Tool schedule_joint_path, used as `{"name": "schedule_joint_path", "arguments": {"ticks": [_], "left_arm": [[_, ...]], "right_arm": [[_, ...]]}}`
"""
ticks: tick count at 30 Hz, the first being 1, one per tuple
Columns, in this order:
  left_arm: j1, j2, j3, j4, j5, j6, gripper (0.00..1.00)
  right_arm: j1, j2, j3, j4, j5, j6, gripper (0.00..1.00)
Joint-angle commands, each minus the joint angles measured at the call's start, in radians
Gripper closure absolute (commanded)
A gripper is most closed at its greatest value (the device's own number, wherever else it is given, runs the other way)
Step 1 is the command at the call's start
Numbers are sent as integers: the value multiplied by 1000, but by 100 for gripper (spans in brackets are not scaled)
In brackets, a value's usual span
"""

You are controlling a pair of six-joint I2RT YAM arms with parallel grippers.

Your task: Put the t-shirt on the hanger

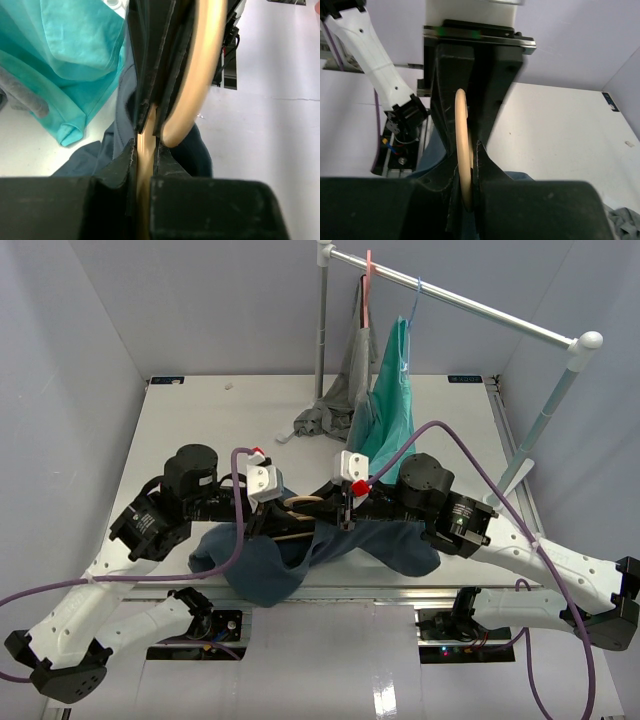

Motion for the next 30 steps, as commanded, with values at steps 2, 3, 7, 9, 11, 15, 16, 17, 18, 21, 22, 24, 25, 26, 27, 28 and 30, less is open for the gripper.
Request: {"name": "schedule_joint_path", "arguments": {"ticks": [2,3,7,9,11,15,16,17,18,21,22,24,25,26,27,28,30], "left_arm": [[1,10,25,-6,17,14,100],[1,5,21,5,24,14,100],[1,-25,2,43,-13,-7,100],[1,-33,2,43,-52,-17,100],[1,-43,4,36,-103,-32,100],[1,-65,10,-1,-194,-42,100],[1,-68,12,-9,-205,-44,100],[1,-72,15,-21,-211,-44,100],[1,-76,19,-34,-218,-44,100],[1,-96,32,-63,-249,-48,100],[1,-103,32,-64,-252,-49,100],[1,-115,34,-65,-250,-49,100],[1,-118,35,-67,-247,-49,100],[1,-120,36,-72,-244,-48,100],[1,-123,37,-77,-242,-46,100],[1,-125,39,-81,-239,-42,100],[3,-133,45,-95,-229,-34,100]], "right_arm": [[6,-37,11,108,-17,2,92],[6,-37,10,108,-15,3,92],[5,-37,5,109,91,23,86],[6,-45,-9,106,233,55,69],[6,-67,-33,100,402,94,58],[4,-106,-80,104,615,133,56],[5,-109,-85,99,623,126,56],[5,-108,-81,85,616,112,56],[6,-107,-77,72,608,98,55],[6,-108,-70,35,573,64,55],[5,-113,-72,23,558,64,55],[6,-119,-78,15,544,69,55],[5,-121,-86,17,547,71,55],[4,-120,-94,19,559,63,55],[4,-117,-99,19,577,49,56],[4,-117,-107,17,581,31,56],[-1,-119,-128,9,540,-17,57]]}}
